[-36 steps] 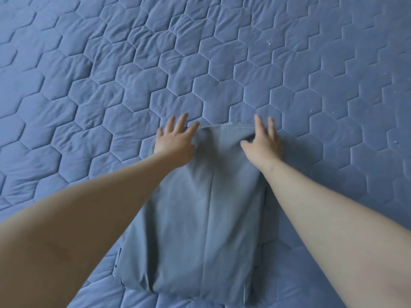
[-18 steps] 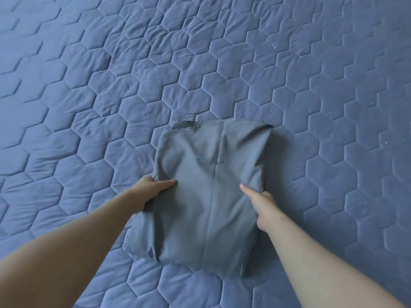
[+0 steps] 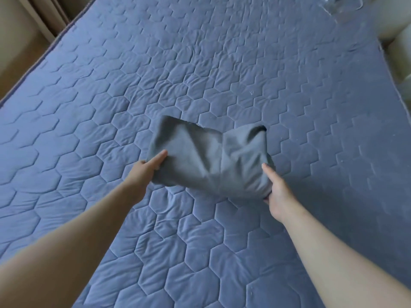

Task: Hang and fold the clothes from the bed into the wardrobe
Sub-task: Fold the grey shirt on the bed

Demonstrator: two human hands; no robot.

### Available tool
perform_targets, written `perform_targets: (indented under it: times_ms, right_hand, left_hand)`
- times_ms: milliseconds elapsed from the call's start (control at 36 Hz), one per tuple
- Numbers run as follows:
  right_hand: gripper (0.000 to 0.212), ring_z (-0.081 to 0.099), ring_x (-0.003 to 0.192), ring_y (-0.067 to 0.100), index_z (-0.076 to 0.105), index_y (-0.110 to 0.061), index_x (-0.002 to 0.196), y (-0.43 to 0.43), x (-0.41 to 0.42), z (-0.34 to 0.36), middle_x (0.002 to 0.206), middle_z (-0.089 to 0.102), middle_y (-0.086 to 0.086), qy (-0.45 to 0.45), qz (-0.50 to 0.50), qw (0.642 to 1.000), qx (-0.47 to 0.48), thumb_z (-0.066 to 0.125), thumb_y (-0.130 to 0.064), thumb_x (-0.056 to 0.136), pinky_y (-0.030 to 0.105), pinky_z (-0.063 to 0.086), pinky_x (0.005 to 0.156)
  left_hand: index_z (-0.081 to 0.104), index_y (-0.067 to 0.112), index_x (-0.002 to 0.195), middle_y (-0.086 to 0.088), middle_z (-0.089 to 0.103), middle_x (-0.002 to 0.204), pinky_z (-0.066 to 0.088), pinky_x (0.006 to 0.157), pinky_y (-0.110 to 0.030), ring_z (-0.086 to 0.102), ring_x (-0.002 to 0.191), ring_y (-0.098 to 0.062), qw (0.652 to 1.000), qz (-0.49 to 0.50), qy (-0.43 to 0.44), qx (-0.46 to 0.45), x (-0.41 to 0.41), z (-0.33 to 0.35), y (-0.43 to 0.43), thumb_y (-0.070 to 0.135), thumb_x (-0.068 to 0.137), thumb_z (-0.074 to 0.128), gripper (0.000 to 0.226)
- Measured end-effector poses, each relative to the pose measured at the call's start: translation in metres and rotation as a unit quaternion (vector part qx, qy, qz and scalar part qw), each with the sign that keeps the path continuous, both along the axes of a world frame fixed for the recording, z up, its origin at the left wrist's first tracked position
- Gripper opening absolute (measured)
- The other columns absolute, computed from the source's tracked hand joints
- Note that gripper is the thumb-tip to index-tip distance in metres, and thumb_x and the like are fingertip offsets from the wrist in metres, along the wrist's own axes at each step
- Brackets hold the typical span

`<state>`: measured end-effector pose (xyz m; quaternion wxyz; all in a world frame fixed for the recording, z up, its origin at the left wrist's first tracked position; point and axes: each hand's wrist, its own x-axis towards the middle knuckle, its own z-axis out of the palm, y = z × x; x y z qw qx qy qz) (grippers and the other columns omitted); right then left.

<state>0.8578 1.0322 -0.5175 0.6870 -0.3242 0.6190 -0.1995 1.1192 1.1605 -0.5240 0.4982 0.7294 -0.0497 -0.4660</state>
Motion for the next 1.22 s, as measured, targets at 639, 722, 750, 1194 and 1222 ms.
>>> perform_targets:
  times_ms: [639,722,750,1194,1222]
  right_hand:
    - [0.053,0.06,0.107,0.029,0.055,-0.007,0.117,0.098,-0.032,-0.122,0.116,0.062,0.012,0.193,0.075,0.978,0.027,0.077,-0.03,0.075,0.044,0.048,0.096]
    - [0.05,0.062,0.102,0.027,0.055,-0.005,0.117,0.097,-0.028,-0.132,0.112,0.065,0.012,0.169,0.055,0.984,0.031,0.077,-0.024,0.076,0.043,0.049,0.094]
    - [0.045,0.064,0.099,0.026,0.058,-0.006,0.114,0.097,-0.028,-0.133,0.109,0.066,0.011,0.167,0.052,0.984,0.036,0.076,-0.024,0.077,0.04,0.051,0.091]
    - [0.027,0.068,0.067,0.024,0.071,-0.011,0.082,0.138,-0.075,-0.039,0.072,0.073,0.009,-0.002,-0.056,0.964,0.26,0.067,-0.038,0.079,0.03,0.049,0.064]
    - [0.027,0.069,0.062,0.023,0.071,-0.011,0.081,0.14,-0.081,-0.031,0.071,0.073,0.009,-0.01,-0.071,0.965,0.253,0.067,-0.038,0.079,0.03,0.049,0.063]
  left_hand:
    - [0.061,0.011,0.112,-0.013,0.063,0.112,0.048,0.093,-0.039,0.059,0.101,-0.028,0.958,-0.128,-0.095,0.237,-0.067,-0.109,0.078,0.041,0.072,0.072,0.051]
    - [0.063,0.01,0.11,-0.011,0.067,0.106,0.05,0.088,-0.036,0.061,0.094,-0.026,0.964,-0.113,-0.084,0.224,-0.064,-0.122,0.076,0.026,0.084,0.066,0.03]
    - [0.063,0.009,0.111,-0.012,0.066,0.105,0.05,0.088,-0.037,0.061,0.096,-0.027,0.965,-0.109,-0.081,0.222,-0.063,-0.125,0.076,0.023,0.086,0.065,0.029]
    - [0.059,0.014,0.099,-0.011,0.063,0.101,0.05,0.087,-0.039,0.061,0.092,-0.028,0.97,-0.187,0.041,0.149,-0.066,-0.042,0.027,0.023,0.084,0.069,0.021]
    - [0.058,0.011,0.107,-0.013,0.063,0.106,0.049,0.092,-0.043,0.06,0.098,-0.03,0.968,-0.199,0.04,0.146,-0.071,-0.033,0.021,0.023,0.083,0.069,0.029]
